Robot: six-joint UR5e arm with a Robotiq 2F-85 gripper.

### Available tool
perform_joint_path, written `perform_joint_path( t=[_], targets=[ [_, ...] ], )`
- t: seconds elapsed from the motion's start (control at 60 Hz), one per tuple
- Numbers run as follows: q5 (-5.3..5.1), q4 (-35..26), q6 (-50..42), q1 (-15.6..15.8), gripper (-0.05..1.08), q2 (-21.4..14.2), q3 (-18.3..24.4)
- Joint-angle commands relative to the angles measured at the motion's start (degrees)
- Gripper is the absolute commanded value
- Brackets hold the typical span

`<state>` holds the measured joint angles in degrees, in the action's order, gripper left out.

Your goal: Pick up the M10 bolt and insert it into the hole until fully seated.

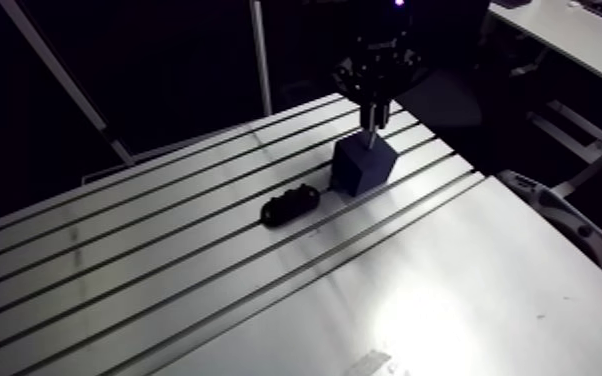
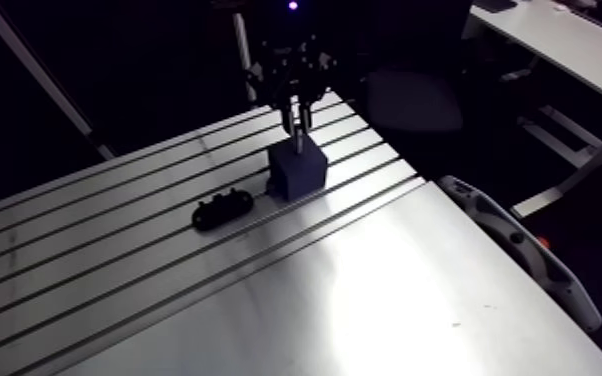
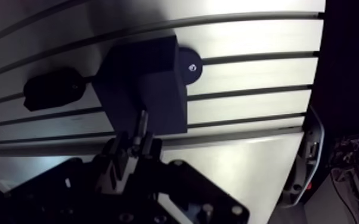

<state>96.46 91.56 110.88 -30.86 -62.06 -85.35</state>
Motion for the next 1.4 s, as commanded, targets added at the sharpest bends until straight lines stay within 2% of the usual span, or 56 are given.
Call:
perform_joint_path(
  t=[0.017,1.017,1.4],
  targets=[
    [0.00,0.1,0.0,0.0,1.08,0.2,0.1],
    [-0.09,0.8,-0.2,0.1,1.08,0.2,-0.3],
    [-0.09,1.6,-0.2,0.1,1.08,0.1,-1.7]
  ],
)
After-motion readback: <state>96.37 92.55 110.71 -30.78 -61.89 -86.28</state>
